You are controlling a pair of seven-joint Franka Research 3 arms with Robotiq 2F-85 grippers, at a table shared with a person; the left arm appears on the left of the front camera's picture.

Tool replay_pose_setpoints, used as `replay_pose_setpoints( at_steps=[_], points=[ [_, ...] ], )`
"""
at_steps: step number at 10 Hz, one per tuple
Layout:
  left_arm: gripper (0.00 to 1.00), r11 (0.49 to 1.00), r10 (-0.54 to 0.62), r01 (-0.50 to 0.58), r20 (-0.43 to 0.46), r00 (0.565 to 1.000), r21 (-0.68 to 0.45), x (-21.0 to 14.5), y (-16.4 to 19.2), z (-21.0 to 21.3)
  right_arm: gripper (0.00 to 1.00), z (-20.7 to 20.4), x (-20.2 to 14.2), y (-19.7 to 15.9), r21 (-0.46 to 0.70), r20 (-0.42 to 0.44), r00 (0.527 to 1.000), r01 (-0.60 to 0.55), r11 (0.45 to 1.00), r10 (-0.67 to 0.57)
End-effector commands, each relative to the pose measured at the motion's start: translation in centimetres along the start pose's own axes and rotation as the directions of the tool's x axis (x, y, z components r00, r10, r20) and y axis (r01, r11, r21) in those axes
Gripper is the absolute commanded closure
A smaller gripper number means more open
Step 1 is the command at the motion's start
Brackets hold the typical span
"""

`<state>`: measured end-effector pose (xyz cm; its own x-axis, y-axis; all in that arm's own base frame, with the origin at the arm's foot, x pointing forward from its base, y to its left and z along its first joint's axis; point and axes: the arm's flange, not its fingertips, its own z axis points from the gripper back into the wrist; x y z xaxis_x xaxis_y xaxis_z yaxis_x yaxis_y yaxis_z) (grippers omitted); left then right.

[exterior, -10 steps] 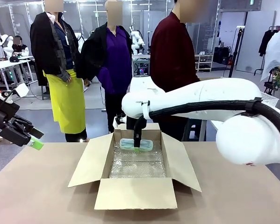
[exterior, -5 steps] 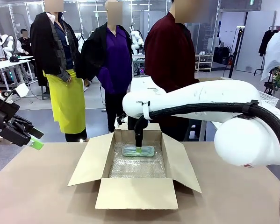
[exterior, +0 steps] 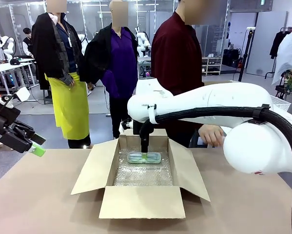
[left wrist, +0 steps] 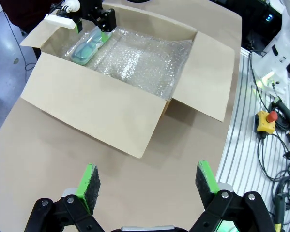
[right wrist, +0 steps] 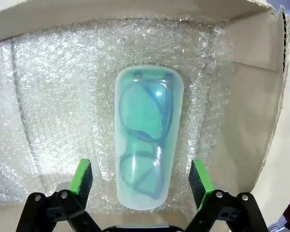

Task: Pack the glasses set securely to prepare it for shipping.
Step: Place the Glasses case inside the Package Box, then put the Glasses case from the right side of the table into the Package Box.

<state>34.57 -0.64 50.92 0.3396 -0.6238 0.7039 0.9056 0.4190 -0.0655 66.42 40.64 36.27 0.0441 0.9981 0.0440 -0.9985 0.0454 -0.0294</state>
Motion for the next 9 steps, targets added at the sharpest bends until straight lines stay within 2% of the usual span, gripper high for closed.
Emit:
replay_pose_setpoints(
  at_steps=[1,9],
  points=[
    [0.00,1.000,-0.021,0.021,0.021,1.000,-0.017,-0.02,0.12,0.23,0.00,0.02,0.18,0.02,-0.005,0.004,1.000,-0.002,1.000,0.002],
    [0.00,1.000,-0.021,0.021,0.021,1.000,-0.017,-0.02,0.12,0.23,0.00,0.02,0.18,0.02,-0.005,0.004,1.000,-0.002,1.000,0.002]
  ],
)
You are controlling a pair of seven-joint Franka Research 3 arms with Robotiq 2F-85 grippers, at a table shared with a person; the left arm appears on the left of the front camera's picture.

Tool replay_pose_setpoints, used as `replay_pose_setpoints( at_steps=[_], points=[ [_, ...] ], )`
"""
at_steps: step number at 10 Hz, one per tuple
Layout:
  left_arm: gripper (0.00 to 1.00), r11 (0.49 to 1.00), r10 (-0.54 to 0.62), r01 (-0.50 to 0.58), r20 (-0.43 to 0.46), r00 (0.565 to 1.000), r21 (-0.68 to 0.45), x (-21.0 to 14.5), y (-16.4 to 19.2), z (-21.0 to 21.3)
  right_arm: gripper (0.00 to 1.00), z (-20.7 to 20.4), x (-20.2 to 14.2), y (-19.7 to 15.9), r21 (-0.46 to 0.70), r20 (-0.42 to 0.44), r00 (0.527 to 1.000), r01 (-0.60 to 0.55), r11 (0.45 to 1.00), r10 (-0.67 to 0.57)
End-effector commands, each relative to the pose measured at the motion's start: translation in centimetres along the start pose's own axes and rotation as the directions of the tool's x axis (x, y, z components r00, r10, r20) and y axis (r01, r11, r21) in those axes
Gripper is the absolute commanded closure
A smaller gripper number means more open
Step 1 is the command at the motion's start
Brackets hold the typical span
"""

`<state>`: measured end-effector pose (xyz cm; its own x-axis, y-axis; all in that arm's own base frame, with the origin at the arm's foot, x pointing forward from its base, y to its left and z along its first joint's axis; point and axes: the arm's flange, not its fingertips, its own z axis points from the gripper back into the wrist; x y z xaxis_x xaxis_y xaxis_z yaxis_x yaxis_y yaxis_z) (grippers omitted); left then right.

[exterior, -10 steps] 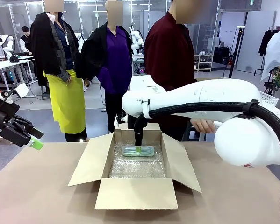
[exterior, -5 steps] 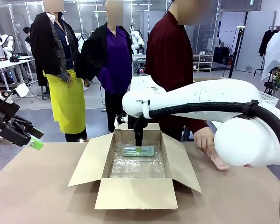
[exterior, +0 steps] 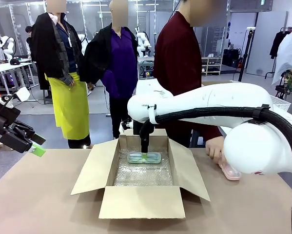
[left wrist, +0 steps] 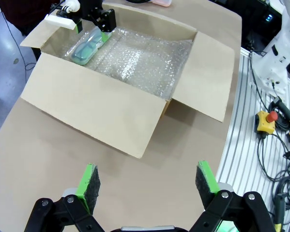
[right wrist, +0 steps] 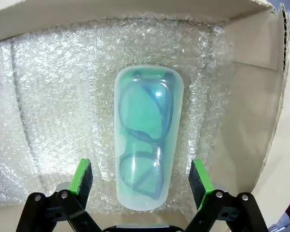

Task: Pack the glasses set securely to prepare it for shipping.
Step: Put the Glasses case from the right side of the table into the Package Box.

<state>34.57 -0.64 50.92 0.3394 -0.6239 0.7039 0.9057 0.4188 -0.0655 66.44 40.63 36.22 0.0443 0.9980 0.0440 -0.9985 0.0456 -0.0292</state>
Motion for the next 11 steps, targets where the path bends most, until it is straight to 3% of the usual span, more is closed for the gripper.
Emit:
replay_pose_setpoints(
  at_steps=[1,2,6,8,11],
  points=[
    [0.00,1.000,-0.020,0.021,0.021,1.000,-0.017,0.0,0.1,0.2,0.00,0.1,0.2,0.0,-0.006,0.004,1.000,-0.002,1.000,0.002],
    [0.00,1.000,-0.020,0.021,0.021,1.000,-0.017,0.0,0.1,0.2,0.00,0.0,0.0,0.0,0.000,0.000,1.000,0.000,1.000,0.000],
    [0.00,1.000,-0.020,0.021,0.021,1.000,-0.017,0.0,0.1,0.2,0.00,7.7,-1.5,3.2,0.000,-0.048,0.989,0.143,0.990,-0.143],
    [0.00,1.000,-0.020,0.021,0.021,1.000,-0.017,0.0,0.1,0.2,0.00,11.1,-4.4,4.6,-0.008,-0.072,0.978,0.194,0.981,-0.194],
    [0.00,1.000,-0.020,0.021,0.021,1.000,-0.017,0.0,0.1,0.2,0.00,15.1,-8.1,8.0,-0.039,-0.029,0.965,0.259,0.965,-0.260]
  ],
)
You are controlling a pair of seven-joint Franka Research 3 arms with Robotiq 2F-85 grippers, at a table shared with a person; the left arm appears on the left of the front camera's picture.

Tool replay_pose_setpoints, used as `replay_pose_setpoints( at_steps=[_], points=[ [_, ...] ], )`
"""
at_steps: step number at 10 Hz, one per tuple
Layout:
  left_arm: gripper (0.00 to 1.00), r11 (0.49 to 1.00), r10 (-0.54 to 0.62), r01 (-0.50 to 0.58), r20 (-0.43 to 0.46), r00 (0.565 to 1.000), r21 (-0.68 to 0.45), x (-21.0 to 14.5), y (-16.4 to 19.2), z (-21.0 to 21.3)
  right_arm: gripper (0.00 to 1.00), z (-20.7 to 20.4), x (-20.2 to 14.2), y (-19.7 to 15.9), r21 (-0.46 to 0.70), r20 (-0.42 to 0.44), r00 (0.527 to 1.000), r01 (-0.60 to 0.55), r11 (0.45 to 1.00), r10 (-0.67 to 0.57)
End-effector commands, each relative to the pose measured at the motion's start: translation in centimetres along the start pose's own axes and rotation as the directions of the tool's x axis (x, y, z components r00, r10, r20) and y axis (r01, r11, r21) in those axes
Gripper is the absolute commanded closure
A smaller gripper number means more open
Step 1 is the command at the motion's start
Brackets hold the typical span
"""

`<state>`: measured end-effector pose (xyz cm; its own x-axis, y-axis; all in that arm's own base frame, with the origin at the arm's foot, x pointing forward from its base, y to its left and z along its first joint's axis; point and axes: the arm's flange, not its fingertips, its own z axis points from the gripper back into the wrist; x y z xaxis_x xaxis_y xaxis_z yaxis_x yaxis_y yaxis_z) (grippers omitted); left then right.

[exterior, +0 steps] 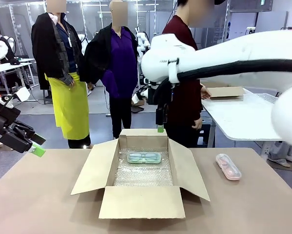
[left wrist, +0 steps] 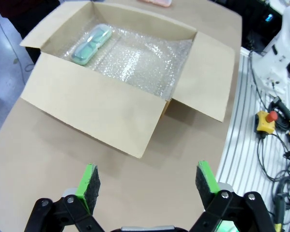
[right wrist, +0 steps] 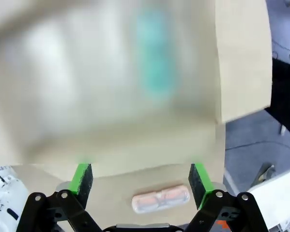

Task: Pack the glasses set securely to prepare it for shipping.
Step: Put the Glasses case from the right side of the table into the Package Box.

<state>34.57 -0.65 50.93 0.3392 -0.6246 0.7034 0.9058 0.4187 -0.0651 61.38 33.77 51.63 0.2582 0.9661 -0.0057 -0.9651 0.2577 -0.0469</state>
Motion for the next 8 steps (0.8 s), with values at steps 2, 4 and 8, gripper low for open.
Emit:
replay_pose_setpoints(
  at_steps=[2,4,8],
  points=[
    [0.00,1.000,-0.020,0.020,0.021,1.000,-0.017,0.0,0.1,0.2,0.00,0.7,-6.8,4.1,-0.045,-0.011,0.985,0.169,0.985,-0.170],
    [0.00,1.000,-0.020,0.020,0.021,1.000,-0.017,0.0,0.1,0.2,0.00,1.5,-12.3,5.3,-0.042,0.046,0.943,0.331,0.943,-0.330],
    [0.00,1.000,-0.020,0.020,0.021,1.000,-0.017,0.0,0.1,0.2,0.00,1.7,-24.4,6.8,0.010,0.144,0.773,0.623,0.783,-0.617]
  ],
)
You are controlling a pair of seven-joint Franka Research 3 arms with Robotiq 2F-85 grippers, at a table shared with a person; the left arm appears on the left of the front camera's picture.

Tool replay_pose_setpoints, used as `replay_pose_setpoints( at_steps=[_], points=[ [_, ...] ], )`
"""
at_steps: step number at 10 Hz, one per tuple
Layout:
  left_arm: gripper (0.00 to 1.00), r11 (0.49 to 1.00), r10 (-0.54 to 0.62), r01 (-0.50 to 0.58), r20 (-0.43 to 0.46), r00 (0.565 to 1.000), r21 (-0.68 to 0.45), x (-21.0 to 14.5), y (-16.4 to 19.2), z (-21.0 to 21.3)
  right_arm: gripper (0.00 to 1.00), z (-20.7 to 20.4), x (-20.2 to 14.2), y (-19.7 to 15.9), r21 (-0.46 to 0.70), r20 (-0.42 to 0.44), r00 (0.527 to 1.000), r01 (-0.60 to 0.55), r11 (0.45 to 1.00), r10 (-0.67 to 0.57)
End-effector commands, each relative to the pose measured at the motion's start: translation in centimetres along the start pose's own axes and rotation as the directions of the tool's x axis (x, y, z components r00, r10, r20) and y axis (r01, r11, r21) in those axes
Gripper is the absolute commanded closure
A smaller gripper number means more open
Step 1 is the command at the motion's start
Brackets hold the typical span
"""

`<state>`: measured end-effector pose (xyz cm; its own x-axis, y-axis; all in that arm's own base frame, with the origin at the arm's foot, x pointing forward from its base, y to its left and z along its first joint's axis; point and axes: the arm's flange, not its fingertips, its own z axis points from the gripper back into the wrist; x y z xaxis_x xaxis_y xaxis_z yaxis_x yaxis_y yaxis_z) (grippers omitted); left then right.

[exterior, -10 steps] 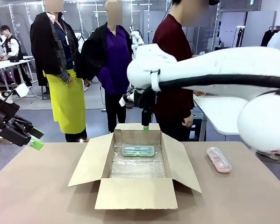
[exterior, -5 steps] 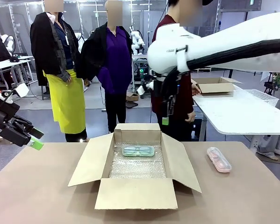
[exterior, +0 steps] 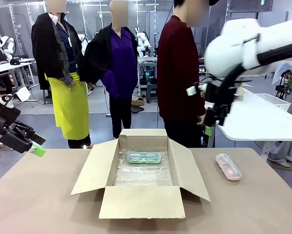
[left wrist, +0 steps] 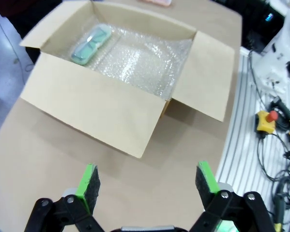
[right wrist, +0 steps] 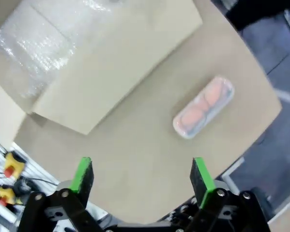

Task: Pack the glasses set securely to prepare it for shipping.
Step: Put the Glasses case from the right side of the table into the Package Box.

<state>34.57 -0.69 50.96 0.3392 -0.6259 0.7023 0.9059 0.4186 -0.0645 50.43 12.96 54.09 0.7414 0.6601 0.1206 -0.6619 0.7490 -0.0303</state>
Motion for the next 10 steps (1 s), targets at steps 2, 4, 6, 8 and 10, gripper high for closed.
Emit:
replay_pose_setpoints(
  at_steps=[2,4,6,8,10],
  points=[
    [0.00,1.000,-0.019,0.020,0.023,1.000,-0.017,-0.1,0.1,0.2,0.00,-0.9,-6.4,-1.8,-0.025,0.044,0.966,0.255,0.967,-0.254],
    [0.00,1.000,-0.019,0.020,0.023,1.000,-0.017,-0.1,0.1,0.2,0.00,-1.0,-9.7,-2.6,-0.009,0.075,0.921,0.383,0.924,-0.381],
    [0.00,1.000,-0.019,0.020,0.023,1.000,-0.017,-0.1,0.1,0.2,0.00,-1.3,-10.9,-2.8,-0.001,0.090,0.888,0.452,0.892,-0.451],
    [0.00,1.000,-0.019,0.020,0.023,1.000,-0.017,-0.1,0.1,0.2,0.00,-1.1,-11.1,-3.0,-0.004,0.104,0.882,0.462,0.887,-0.459],
    [0.00,1.000,-0.019,0.020,0.023,1.000,-0.017,-0.1,0.1,0.2,0.00,-0.9,-11.2,-3.8,-0.003,0.075,0.895,0.440,0.898,-0.439]
  ],
)
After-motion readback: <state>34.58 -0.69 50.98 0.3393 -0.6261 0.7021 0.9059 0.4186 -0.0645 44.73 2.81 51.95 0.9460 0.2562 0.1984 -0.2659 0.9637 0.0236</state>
